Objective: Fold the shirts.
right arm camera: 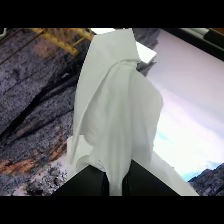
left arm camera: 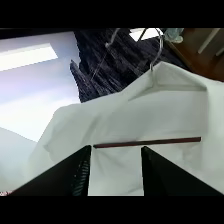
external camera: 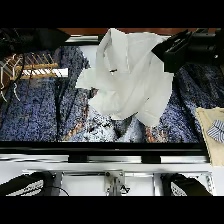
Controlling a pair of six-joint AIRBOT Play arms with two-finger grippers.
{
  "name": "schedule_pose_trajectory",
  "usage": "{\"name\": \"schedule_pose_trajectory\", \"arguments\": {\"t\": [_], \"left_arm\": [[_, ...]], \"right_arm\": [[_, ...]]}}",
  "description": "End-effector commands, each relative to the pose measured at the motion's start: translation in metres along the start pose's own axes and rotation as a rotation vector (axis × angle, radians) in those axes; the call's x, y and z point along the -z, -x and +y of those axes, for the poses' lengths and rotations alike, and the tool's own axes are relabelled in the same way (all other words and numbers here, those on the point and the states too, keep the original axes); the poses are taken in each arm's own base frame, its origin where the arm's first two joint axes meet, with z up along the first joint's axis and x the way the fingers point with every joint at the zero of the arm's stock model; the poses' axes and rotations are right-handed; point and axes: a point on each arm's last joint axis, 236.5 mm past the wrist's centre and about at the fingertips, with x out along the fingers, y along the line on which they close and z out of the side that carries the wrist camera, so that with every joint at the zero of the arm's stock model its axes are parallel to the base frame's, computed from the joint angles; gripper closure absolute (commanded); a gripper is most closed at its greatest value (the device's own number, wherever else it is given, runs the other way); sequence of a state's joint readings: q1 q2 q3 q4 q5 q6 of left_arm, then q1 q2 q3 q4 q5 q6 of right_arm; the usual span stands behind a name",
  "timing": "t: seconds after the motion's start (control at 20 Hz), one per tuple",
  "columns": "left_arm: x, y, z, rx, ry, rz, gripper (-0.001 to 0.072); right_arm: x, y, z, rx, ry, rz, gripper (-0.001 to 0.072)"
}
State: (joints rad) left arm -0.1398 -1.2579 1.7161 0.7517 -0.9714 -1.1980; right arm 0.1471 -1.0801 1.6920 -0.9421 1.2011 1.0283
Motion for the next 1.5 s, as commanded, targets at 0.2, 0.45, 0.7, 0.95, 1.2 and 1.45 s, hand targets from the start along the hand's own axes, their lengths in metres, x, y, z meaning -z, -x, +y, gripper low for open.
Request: {"name": "schedule_pose_trajectory", "arguments": {"t": [0.2,0.45,0.7,0.95,1.2,1.45], "left_arm": [[-0.012,0.007,0.008,-0.025,-0.004,-0.037,0.0301],[-0.013,0.007,0.008,-0.026,-0.004,-0.037,0.0304],[-0.012,0.007,0.008,-0.026,-0.004,-0.036,0.0305],[-0.012,0.007,0.008,-0.025,-0.004,-0.036,0.0306],[-0.012,0.007,0.008,-0.025,-0.003,-0.036,0.0306],[-0.012,0.007,0.008,-0.025,-0.003,-0.036,0.0306]], "right_arm": [[-0.032,0.004,-0.004,0.032,0.134,-0.133,0.0646],[-0.09,0.042,-0.044,0.286,0.219,-0.359,0.0646],[-0.119,0.127,-0.1,0.725,0.357,-0.435,0.0646],[-0.114,0.228,-0.141,1.177,0.432,-0.351,0.0646],[-0.087,0.292,-0.165,1.47,0.399,-0.198,0.0645],[-0.063,0.356,-0.189,1.667,0.212,-0.266,0.0646]]}}
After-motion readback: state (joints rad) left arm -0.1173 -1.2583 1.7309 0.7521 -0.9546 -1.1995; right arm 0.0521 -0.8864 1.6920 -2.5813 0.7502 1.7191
